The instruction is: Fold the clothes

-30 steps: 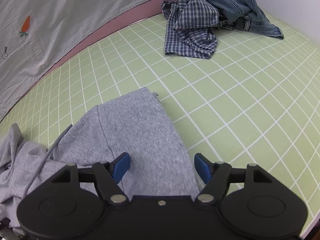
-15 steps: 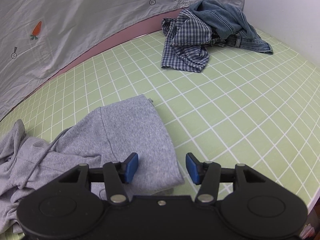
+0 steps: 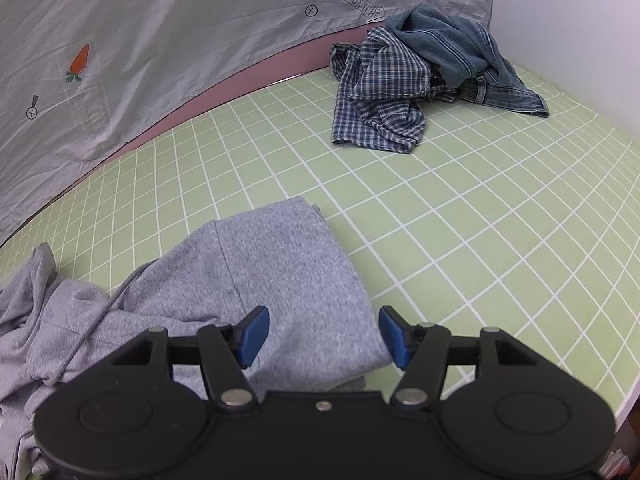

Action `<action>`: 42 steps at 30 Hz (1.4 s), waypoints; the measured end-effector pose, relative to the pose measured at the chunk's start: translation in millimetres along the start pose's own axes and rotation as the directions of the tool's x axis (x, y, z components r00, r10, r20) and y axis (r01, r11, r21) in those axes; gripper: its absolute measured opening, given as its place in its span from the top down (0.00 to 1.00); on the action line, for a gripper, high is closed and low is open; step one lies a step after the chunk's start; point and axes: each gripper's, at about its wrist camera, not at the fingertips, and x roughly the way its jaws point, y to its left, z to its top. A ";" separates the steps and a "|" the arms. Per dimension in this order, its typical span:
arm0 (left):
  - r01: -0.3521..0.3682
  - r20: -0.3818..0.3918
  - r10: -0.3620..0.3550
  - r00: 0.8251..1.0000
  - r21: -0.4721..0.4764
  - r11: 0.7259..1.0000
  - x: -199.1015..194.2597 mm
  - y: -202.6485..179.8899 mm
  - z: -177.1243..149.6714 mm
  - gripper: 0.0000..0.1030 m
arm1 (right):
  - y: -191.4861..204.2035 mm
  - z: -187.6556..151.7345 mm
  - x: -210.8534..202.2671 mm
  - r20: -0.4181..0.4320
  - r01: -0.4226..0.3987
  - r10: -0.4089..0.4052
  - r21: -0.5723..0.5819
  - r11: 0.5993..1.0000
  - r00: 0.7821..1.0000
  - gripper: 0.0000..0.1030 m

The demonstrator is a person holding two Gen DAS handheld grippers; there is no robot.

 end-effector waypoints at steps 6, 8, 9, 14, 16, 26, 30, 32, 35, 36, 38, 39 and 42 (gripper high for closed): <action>0.124 -0.082 -0.122 0.989 0.021 0.992 30.2 -55.1 -3.4 0.37 | -13.7 7.2 2.2 -0.002 0.017 -0.017 -0.001 1.000 1.000 0.40; 0.132 -0.105 -0.131 0.986 0.005 0.991 40.7 -65.4 -3.0 0.37 | -22.9 9.8 4.2 -0.010 0.029 -0.029 0.003 1.000 1.000 0.40; 0.134 -0.120 -0.135 0.984 -0.012 0.991 46.7 -70.3 -2.2 0.37 | -27.3 10.7 5.3 -0.013 0.033 -0.033 0.004 0.999 0.999 0.40; 0.131 -0.171 -0.146 0.974 -0.096 0.987 73.3 -83.9 -0.1 0.40 | -53.5 21.2 18.9 -0.037 0.058 -0.057 0.019 0.998 0.998 0.40; 0.115 -0.181 -0.141 0.973 -0.146 0.983 82.7 -90.3 -0.7 0.52 | -64.5 29.0 28.6 -0.051 0.067 -0.066 0.028 0.997 0.997 0.40; 0.142 0.018 -0.143 0.990 0.054 0.988 49.6 -201.1 27.8 0.98 | -86.6 77.8 83.2 -0.089 0.032 -0.029 0.032 0.999 0.996 0.40; 0.349 -0.042 -0.347 0.937 0.126 0.929 50.7 -279.8 18.3 0.98 | -90.0 91.6 98.1 -0.090 0.026 -0.023 0.037 0.999 0.996 0.40; 0.415 -0.114 -0.400 0.909 0.190 0.890 53.3 -313.5 -8.7 0.98 | -93.4 95.9 100.3 -0.083 0.029 -0.025 0.046 0.999 0.996 0.40; 0.490 -0.235 -0.435 0.869 0.291 0.822 56.4 -364.4 -53.1 0.77 | -99.9 97.4 97.7 -0.071 0.044 -0.039 0.063 0.997 0.997 0.40; 0.477 -0.251 -0.412 0.876 0.316 0.820 56.5 -370.2 -64.5 0.75 | -102.0 97.1 96.1 -0.067 0.051 -0.046 0.067 0.996 0.997 0.40; 0.468 -0.272 -0.392 0.879 0.331 0.819 55.1 -367.3 -75.9 0.70 | -101.1 96.1 91.4 -0.053 0.060 -0.057 0.049 0.997 0.997 0.40; 0.483 -0.282 -0.404 0.870 0.324 0.813 53.8 -359.7 -74.4 0.70 | -99.6 95.7 88.8 -0.044 0.063 -0.061 0.036 0.997 0.997 0.40; 0.466 -0.254 -0.402 0.880 0.295 0.834 38.8 -329.1 -59.2 0.54 | -83.9 96.4 82.6 -0.019 0.040 -0.041 -0.011 0.999 0.999 0.40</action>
